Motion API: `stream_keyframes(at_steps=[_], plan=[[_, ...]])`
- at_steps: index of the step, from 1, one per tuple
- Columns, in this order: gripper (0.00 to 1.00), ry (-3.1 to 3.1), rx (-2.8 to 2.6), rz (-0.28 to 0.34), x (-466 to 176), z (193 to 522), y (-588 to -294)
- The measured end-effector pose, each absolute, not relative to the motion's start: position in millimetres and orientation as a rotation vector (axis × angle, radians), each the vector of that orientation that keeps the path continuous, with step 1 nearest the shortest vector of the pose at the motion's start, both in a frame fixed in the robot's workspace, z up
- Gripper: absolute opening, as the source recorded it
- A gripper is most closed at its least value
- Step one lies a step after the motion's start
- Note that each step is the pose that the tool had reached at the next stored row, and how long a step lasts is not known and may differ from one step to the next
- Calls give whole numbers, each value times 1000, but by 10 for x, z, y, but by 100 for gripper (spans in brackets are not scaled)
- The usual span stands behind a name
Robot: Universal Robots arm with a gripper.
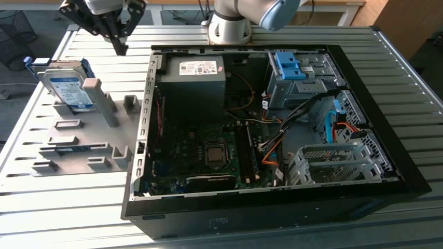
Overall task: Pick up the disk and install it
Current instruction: 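Reach for the disk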
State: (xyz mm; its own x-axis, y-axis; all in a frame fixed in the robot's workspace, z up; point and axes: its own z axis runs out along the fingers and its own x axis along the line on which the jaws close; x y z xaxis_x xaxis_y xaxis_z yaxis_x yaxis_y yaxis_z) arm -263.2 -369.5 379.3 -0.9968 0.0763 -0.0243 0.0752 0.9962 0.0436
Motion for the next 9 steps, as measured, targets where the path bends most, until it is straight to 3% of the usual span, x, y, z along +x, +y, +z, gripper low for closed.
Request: stream_keyframes(at_steps=[9], plan=[[11,3115,119,66,-2912,3751,-3620]])
